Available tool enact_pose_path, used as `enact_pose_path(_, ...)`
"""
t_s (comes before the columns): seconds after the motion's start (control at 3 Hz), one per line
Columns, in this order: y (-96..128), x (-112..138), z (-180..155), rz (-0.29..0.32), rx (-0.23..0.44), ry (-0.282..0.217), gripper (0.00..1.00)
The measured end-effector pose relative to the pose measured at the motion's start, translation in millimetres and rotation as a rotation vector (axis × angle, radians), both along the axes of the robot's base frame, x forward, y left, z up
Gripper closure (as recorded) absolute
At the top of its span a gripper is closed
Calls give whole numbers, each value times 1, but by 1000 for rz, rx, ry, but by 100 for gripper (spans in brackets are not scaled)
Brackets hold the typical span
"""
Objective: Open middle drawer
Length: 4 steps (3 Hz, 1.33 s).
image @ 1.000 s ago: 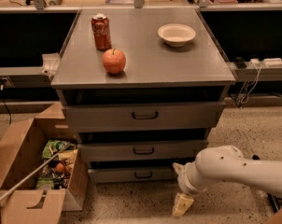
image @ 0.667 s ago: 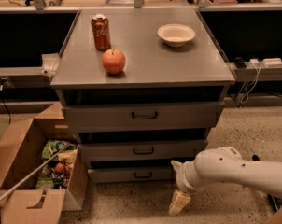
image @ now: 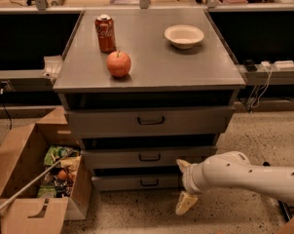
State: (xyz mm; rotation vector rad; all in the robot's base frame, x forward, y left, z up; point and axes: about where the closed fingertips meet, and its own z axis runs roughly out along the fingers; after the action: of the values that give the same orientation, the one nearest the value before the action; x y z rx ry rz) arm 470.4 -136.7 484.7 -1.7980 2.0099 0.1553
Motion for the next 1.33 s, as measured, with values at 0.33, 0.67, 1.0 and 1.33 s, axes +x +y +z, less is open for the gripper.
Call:
enact_pose_path(0.33,0,28,-5,40,2,-65,0)
enact_pose_path(0.67,2,56,-11,58,5,-110,0)
enact_pose_path(1.0,4,92,-18,56,17,-129,0)
enact_pose_path(1.33,7,115,-23,46,15,-125,0)
